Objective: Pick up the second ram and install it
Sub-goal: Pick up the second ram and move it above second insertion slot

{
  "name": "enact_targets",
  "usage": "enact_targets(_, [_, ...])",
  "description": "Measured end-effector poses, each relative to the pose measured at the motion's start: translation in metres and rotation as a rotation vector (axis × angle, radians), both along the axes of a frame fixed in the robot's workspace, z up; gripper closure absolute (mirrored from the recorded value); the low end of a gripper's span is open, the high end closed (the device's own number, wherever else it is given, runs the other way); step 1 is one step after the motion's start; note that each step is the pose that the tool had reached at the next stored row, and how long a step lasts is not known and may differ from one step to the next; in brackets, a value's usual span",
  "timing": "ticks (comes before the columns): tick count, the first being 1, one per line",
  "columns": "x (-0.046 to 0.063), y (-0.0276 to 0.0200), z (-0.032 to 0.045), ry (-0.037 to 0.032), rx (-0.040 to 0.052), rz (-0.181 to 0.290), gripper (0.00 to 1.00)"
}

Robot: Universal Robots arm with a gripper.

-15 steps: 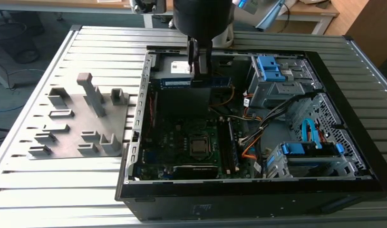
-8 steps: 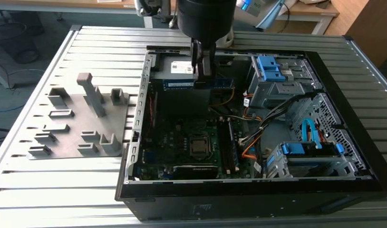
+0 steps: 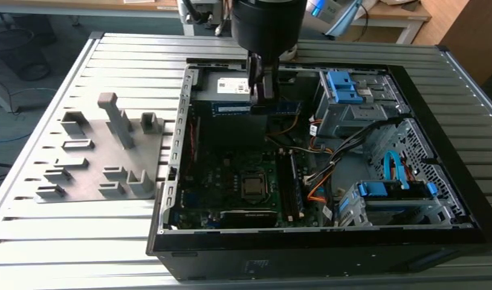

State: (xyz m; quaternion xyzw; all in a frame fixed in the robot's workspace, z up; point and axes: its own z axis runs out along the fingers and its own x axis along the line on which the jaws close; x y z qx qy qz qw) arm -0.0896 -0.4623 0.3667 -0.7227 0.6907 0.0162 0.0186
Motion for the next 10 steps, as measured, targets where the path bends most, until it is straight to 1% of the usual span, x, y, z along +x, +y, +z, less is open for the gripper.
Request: enact_targets(10, [0.0062, 0.0, -0.0032, 0.0, -0.0001, 0.0, 0.86])
